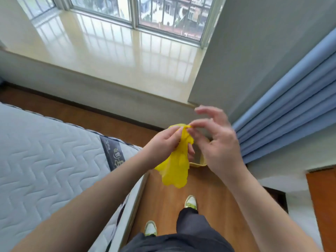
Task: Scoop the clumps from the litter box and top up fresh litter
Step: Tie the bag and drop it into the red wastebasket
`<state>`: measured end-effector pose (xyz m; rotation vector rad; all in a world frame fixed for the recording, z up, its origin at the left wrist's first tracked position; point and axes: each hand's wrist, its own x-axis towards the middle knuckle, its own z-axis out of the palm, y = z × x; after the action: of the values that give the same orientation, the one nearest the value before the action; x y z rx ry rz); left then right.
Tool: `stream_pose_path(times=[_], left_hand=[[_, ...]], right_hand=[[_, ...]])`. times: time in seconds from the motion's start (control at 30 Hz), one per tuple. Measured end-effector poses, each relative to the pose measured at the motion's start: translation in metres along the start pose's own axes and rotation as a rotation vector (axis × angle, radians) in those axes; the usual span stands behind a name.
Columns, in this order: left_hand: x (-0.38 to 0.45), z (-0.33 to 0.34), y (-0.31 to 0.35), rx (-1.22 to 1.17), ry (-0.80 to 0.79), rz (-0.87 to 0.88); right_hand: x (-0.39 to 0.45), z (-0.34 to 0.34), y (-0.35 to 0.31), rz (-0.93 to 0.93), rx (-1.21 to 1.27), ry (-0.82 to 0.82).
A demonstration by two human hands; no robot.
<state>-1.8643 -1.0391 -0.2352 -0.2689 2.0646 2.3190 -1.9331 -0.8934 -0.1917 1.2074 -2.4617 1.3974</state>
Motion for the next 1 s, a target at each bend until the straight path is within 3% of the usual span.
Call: stream_pose_path(times=[0.1,0.23,0.43,0.67,0.77,0.83,0.87,0.93,1.0], left_hand=[[-0.008,0.006,0.035,0.067,-0.071,0.095],[-0.015,0.001,0.060,0.320,-0.059,0.276],[-0.025,-0.009,0.081,0.800,-0.055,0.500],[-0.039,0.005,0.073,1.015,0.038,0.738],[-0.044,0.019,0.067,1.009,0.043,0.670],[-0.046,0.031,0.064,0.934,0.082,0.563],[-0.045,0.037,0.064,0.864,0.104,0.502],[-0.045,0.048,0.066,0.696,0.125,0.373],[-0.045,0.060,0.068,0.518,0.117,0.278]], right_hand=[[0.020,-0.008,-0.010,0.127,0.151,0.068],[0.030,-0.003,-0.006,0.339,0.440,0.015],[0.015,0.005,-0.007,0.554,0.466,-0.124],[-0.007,-0.013,-0.023,0.722,0.698,-0.336],[-0.024,-0.022,-0.023,0.784,0.744,-0.384],[-0.037,-0.025,-0.018,0.787,0.647,-0.216],[-0.046,-0.027,-0.013,0.730,0.472,-0.081],[-0.065,-0.033,-0.010,0.529,0.054,0.268],[-0.083,-0.040,-0.018,0.319,-0.008,0.444]])
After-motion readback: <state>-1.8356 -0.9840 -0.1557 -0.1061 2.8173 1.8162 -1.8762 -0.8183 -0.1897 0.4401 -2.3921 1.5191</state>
